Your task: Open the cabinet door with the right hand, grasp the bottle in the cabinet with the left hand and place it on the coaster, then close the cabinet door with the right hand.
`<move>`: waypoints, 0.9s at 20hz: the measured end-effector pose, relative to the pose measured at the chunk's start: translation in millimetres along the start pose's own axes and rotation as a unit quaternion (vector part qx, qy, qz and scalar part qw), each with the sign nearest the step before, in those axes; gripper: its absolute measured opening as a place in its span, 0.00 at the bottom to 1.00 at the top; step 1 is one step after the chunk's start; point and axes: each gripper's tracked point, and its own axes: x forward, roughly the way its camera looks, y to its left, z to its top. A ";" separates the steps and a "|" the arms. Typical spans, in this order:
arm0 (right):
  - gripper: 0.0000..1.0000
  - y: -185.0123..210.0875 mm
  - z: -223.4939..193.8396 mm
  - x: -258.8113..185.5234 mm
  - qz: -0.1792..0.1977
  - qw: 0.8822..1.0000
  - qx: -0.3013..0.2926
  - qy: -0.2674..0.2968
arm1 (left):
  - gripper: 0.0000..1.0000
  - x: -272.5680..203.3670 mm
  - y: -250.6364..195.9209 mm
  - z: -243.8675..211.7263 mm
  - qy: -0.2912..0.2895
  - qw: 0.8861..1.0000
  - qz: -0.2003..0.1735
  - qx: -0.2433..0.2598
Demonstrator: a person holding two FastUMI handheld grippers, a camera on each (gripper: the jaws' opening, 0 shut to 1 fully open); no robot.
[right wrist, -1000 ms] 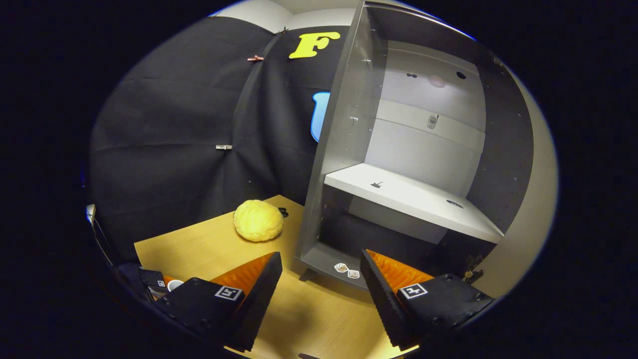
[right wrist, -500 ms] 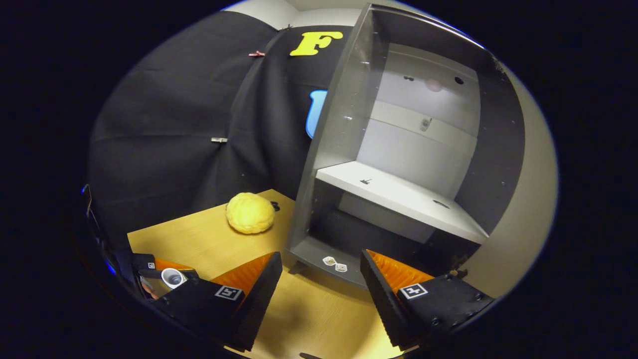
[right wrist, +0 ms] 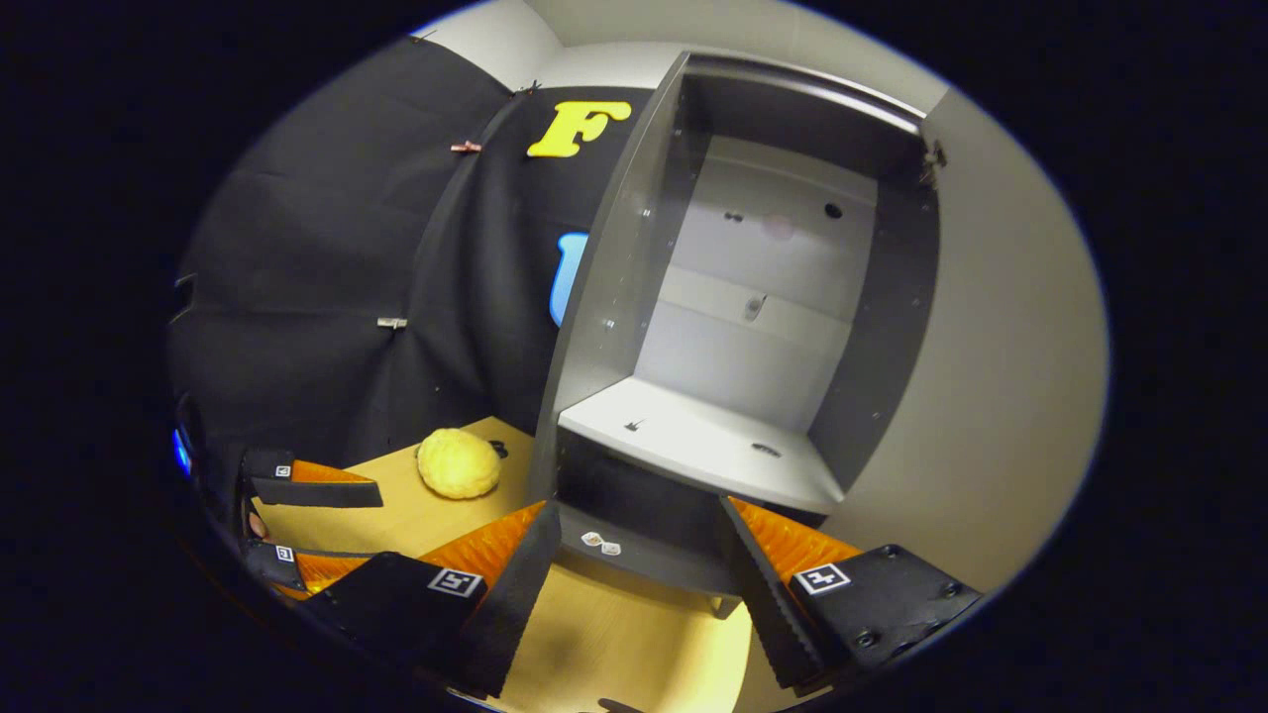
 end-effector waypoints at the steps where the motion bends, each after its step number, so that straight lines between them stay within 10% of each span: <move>1: 0.98 -2.3 11.3 -16.8 0.002 1.000 0.002 -0.006 | 0.92 2.4 -8.3 16.3 -0.003 1.000 -0.017 -0.002; 13: 0.95 -83.5 26.2 -216.8 -0.108 0.991 0.081 0.019 | 0.92 81.9 -150.5 113.5 -0.060 0.973 -0.219 0.028; 18: 0.94 -148.9 12.6 -264.0 -0.163 0.974 0.155 0.006 | 0.92 106.2 -178.4 106.8 -0.037 0.970 -0.240 0.020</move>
